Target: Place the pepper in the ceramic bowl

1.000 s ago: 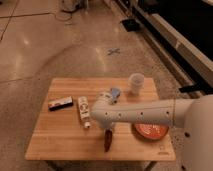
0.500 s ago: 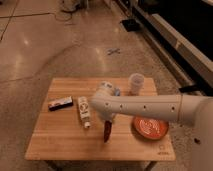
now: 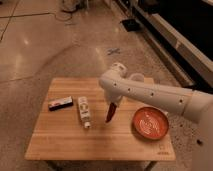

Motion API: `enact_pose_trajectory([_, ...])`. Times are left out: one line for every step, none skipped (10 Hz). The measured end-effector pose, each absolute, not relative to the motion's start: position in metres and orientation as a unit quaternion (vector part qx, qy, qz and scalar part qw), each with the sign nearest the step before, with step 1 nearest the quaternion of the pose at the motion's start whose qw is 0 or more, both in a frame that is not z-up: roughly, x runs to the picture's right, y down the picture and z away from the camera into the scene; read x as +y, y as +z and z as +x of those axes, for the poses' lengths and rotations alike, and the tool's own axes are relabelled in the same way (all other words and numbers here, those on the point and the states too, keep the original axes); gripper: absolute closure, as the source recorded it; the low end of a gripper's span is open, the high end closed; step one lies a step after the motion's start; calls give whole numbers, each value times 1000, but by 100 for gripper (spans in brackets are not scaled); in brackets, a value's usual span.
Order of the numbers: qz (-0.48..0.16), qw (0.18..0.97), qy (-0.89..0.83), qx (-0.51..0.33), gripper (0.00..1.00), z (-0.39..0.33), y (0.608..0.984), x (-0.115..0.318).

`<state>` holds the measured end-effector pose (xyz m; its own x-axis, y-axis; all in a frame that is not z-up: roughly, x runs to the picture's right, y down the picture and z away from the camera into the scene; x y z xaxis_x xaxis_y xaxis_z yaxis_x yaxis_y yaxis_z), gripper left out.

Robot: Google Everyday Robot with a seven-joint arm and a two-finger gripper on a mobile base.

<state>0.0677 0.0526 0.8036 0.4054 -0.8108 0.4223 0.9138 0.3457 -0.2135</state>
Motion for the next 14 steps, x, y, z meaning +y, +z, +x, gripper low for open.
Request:
enact_pose_trajectory([-214, 827, -507, -113, 94, 92, 807, 39])
enact_pose_trajectory([-216, 839, -487, -107, 94, 112, 810, 30])
enact_pose_trajectory([-219, 852, -464, -101, 94, 137, 812, 22])
enact_pose_trajectory([-228, 861, -443, -98, 94, 164, 813, 21])
enact_pose_trajectory([-235, 865, -432, -99, 94, 182, 814, 25])
enact_pose_trajectory([-238, 868, -423, -102, 94, 194, 814, 28])
enact_pose_trajectory([-245, 871, -412, -105, 94, 210, 814, 34])
enact_pose_trajectory([-249, 874, -403, -106, 94, 222, 815, 38])
enact_pose_trajectory([-254, 879, -390, -104, 92, 238, 816, 42])
enact_pose_trajectory([-260, 885, -374, -99, 82, 256, 820, 45])
enact_pose_trajectory([-263, 888, -363, -98, 72, 265, 823, 47])
enact_pose_trajectory([-267, 891, -353, -99, 63, 274, 824, 50])
enact_pose_trajectory([-273, 894, -341, -99, 51, 288, 824, 57])
enact_pose_trajectory([-276, 896, -333, -100, 43, 297, 824, 62])
